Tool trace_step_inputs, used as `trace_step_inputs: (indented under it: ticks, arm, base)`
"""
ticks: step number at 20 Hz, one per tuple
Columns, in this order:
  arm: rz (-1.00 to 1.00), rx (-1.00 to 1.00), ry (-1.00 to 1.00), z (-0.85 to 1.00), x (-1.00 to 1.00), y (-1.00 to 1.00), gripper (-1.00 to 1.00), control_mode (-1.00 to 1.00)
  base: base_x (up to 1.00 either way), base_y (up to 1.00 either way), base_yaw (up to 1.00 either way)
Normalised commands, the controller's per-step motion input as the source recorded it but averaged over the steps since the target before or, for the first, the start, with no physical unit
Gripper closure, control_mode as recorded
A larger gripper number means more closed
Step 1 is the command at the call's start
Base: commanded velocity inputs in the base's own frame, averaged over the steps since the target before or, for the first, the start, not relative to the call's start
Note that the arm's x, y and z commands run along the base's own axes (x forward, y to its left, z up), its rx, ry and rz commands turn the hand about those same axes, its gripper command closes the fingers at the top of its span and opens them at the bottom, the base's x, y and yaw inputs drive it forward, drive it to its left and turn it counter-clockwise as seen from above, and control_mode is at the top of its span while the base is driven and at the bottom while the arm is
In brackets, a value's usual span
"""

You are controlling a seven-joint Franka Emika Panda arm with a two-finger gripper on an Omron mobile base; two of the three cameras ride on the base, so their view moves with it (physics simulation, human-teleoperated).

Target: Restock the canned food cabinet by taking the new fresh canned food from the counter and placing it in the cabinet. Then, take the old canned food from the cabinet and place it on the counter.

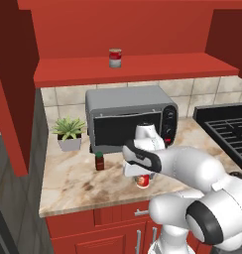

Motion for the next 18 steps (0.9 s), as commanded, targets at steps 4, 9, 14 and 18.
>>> trace_step_inputs:
  ticks: [4, 9, 14, 18]
  arm:
    - [0.00, 0.00, -0.19, 0.29, -0.69, 0.00, 1.00, -1.00]
    - [0.00, 0.00, -0.46, 0.89, -1.00, 0.00, 1.00, -1.00]
    - [0.00, -0.04, -0.61, 1.00, -1.00, -0.15, 1.00, -1.00]
    - [0.00, -0.05, -0.59, 1.00, -0.91, -0.38, 1.00, -1.00]
  base:
    - [0.00, 0.00, 0.00]
    - [0.00, 0.00, 0.00]
    - [0.00, 0.00, 0.00]
    - [0.00, 0.00, 0.00]
